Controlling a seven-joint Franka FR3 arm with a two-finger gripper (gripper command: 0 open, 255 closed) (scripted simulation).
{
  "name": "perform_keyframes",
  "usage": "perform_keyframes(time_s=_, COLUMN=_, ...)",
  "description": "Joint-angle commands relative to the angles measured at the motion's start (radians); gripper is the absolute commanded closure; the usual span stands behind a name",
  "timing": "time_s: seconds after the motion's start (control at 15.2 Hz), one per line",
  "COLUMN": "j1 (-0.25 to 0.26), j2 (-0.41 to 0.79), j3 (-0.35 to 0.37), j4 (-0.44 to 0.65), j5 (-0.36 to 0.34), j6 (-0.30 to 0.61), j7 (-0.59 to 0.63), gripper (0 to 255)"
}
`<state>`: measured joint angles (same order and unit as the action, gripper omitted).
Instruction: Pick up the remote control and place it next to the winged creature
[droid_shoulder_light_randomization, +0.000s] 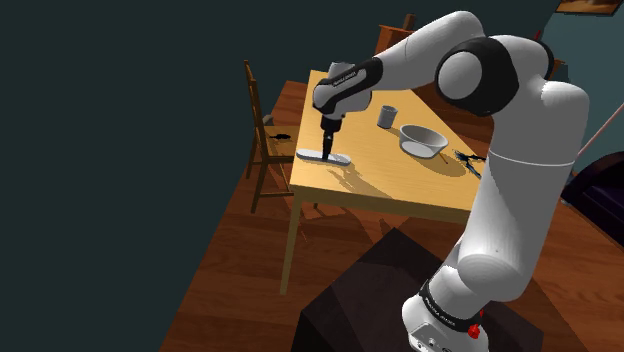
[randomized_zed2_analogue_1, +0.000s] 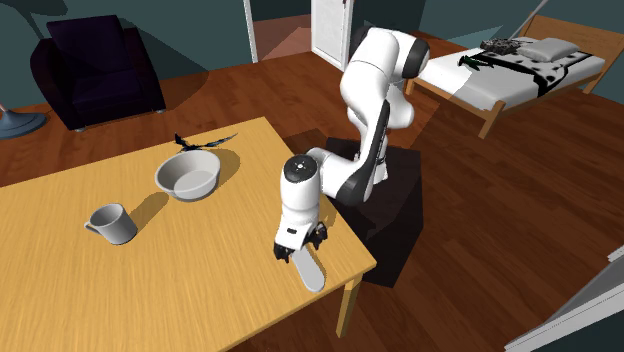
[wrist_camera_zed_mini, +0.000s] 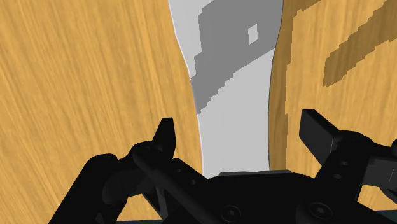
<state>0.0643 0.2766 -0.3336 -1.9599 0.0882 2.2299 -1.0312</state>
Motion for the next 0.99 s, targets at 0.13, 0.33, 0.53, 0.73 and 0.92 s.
perform_keyframes(time_s=0.13, j1=-0.003, j2=0.02, j3=0.003, j4=-0.008, j5=0.009, j6=0.027, j7=-0.007, gripper=0)
perform_keyframes(time_s=0.33, j1=-0.003, j2=0.02, j3=0.003, j4=-0.008, j5=0.009, j6=0.027, j7=-0.007, gripper=0)
perform_keyframes(time_s=0.53, j1=-0.003, j2=0.02, j3=0.003, j4=-0.008, j5=0.009, j6=0.027, j7=-0.006, gripper=0)
perform_keyframes(time_s=0.73, j1=-0.003, j2=0.02, j3=0.003, j4=-0.008, j5=0.009, j6=0.027, j7=-0.007, gripper=255)
perform_keyframes(time_s=0.92, j1=-0.003, j2=0.02, j3=0.003, j4=-0.008, j5=0.009, j6=0.027, j7=-0.007, gripper=255)
